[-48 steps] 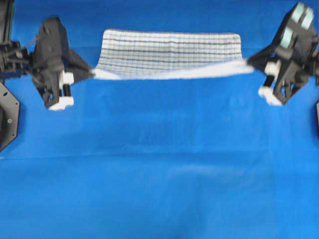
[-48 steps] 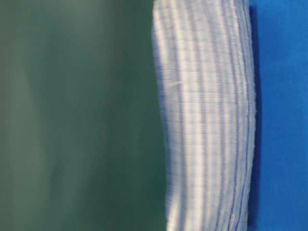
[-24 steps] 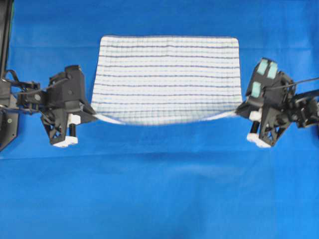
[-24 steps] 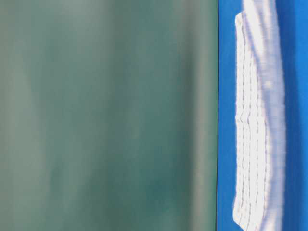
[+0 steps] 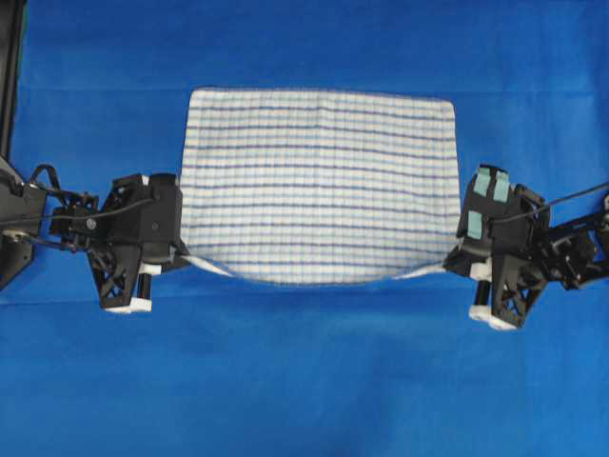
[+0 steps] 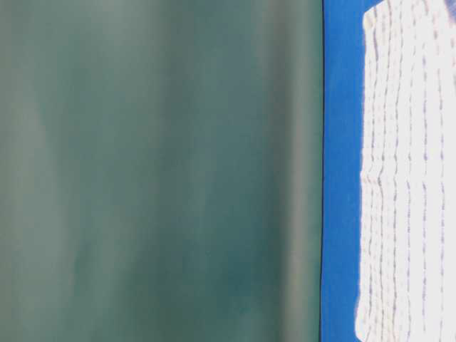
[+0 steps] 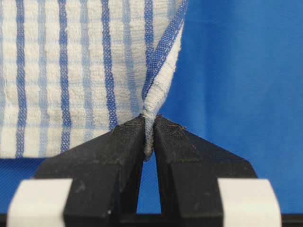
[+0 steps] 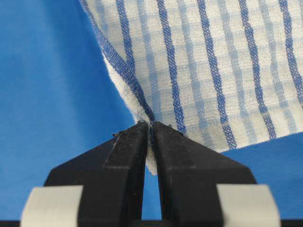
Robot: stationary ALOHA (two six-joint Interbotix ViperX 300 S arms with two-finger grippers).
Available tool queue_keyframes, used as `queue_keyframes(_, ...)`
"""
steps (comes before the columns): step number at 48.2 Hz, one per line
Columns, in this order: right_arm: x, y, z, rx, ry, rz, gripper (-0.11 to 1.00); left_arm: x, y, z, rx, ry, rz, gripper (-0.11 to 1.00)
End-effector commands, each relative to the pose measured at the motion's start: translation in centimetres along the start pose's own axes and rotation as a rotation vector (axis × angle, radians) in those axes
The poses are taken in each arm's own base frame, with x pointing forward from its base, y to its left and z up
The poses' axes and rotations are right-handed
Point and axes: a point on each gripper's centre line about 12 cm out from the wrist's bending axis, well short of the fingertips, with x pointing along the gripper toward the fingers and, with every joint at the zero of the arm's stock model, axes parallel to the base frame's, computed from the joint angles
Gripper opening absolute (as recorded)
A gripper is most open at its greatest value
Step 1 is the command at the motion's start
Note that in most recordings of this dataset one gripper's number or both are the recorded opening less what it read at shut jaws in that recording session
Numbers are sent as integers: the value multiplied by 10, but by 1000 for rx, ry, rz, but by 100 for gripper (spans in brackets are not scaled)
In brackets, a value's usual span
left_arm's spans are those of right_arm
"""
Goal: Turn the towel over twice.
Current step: 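Swing the held edge over toward the near side and lay towel flat, then open both grippers to release the towel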
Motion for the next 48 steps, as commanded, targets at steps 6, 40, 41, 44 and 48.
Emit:
queue_keyframes(6, 0, 10, 2, -3, -4, 21, 8, 1, -12, 11, 17, -23, -30, 5)
queue_keyframes(40, -9, 2, 13, -44, -4, -89, 63, -13, -15, 33, -48, -33, -33, 86)
queue_keyframes(41, -11, 2, 15, -46, -11, -93, 62, -16, -13, 35, -50, -33, -27, 85)
queue_keyframes(44, -19, 1, 21, -59, -36, -100, 63, -23, -8, 41, -60, -36, -14, 84)
queue_keyframes(48, -30, 0, 29, -77, -78, -110, 62, -34, -2, 50, -68, -57, -1, 83)
